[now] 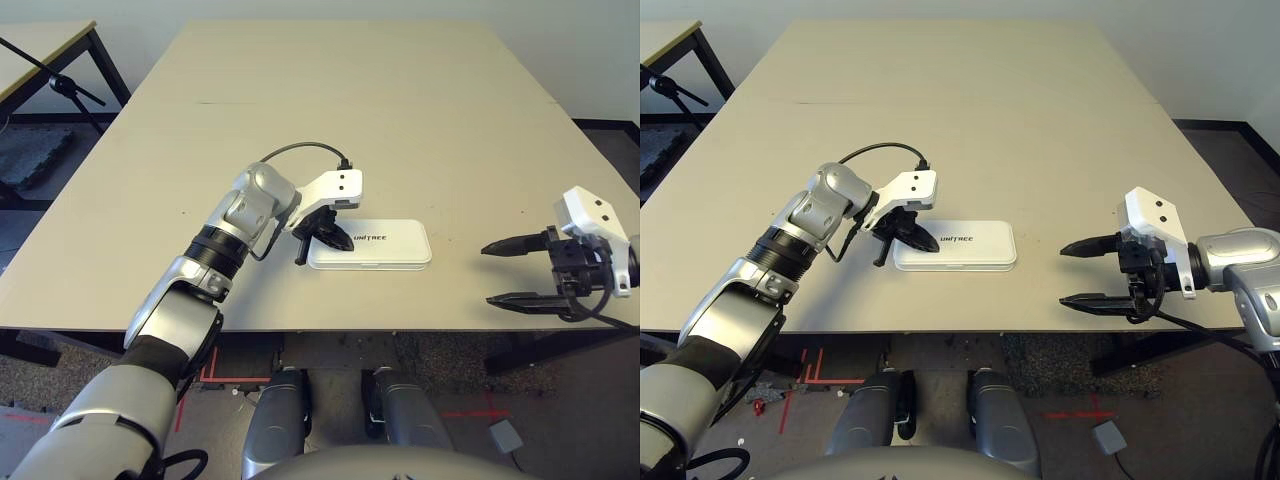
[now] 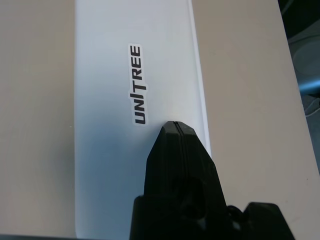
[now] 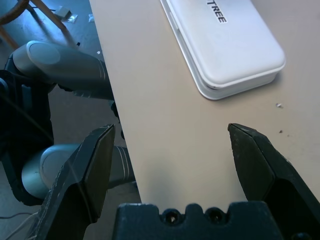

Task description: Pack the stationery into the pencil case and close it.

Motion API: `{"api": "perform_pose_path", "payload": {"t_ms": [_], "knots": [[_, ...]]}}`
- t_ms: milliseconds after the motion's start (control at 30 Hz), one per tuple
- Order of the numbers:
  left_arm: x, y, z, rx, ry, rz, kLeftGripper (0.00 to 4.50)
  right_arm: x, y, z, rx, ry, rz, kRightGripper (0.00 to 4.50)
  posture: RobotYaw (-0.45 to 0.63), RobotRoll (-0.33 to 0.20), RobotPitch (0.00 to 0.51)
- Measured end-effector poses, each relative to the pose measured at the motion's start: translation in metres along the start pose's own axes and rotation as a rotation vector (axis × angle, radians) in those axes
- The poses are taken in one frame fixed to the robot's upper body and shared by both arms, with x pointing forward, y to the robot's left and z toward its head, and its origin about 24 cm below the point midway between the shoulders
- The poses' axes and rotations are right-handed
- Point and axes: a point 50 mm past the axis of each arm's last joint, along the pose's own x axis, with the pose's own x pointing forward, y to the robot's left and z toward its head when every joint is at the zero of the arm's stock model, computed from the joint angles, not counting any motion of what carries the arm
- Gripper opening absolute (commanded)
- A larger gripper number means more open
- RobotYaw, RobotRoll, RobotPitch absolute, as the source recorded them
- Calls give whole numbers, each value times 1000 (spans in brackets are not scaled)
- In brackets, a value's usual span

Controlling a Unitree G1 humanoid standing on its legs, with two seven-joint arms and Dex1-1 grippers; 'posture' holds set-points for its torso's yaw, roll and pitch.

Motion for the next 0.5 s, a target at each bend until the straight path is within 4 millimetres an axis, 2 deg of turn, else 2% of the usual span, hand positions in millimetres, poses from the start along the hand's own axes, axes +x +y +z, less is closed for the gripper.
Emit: {"api": "perform_pose_path", "payload": {"t_ms": [467,500], "knots": [[3,9,0,-21,24,46,23,3,1,1,-10,-9,-13,4500,61,0,91],[4,10,1,-22,20,56,186,3,1,1,-10,-10,-14,4500,61,0,92]]}}
